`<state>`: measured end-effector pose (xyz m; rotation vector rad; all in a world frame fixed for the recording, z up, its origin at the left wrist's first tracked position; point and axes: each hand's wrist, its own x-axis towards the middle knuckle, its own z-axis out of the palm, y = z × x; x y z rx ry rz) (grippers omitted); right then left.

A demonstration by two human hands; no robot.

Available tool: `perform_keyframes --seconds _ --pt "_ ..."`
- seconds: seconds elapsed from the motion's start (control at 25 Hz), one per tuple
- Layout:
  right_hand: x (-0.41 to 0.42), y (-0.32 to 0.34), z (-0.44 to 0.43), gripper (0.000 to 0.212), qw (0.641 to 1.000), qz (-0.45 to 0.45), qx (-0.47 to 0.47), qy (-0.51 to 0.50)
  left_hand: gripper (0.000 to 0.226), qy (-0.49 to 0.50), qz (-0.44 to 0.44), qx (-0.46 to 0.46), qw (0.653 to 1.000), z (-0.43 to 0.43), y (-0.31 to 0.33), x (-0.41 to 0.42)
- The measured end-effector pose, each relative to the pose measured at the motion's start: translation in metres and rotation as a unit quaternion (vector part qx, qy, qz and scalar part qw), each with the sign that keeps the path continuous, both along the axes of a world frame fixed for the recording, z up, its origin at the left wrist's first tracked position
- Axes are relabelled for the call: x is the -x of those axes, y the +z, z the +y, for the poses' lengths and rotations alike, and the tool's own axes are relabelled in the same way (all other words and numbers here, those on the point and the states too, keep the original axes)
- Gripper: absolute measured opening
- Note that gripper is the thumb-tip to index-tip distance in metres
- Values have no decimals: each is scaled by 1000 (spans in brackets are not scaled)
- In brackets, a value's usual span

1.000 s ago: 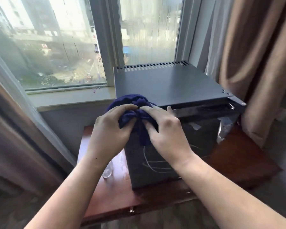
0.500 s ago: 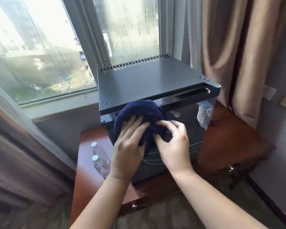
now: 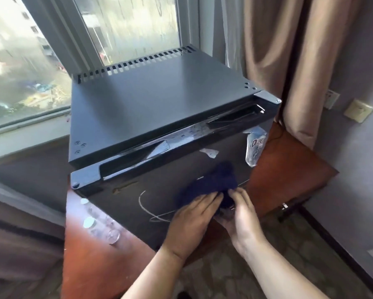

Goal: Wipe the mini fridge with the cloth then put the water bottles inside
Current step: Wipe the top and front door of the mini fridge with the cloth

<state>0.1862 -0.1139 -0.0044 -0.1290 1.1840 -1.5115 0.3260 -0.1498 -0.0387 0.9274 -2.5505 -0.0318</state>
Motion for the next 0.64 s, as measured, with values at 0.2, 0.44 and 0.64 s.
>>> perform_keyframes --seconds 0.2,0.44,0.64 --pt "49 -35 -13 41 997 -33 -72 -4 60 -34 -17 -53 998 -11 -24 42" --pt "87 -35 -20 52 996 -23 -78 43 54 -10 46 -98 994 -5 -28 60" --pt "81 -6 -25 26 975 -121 -72 172 52 380 270 -60 883 43 -5 62"
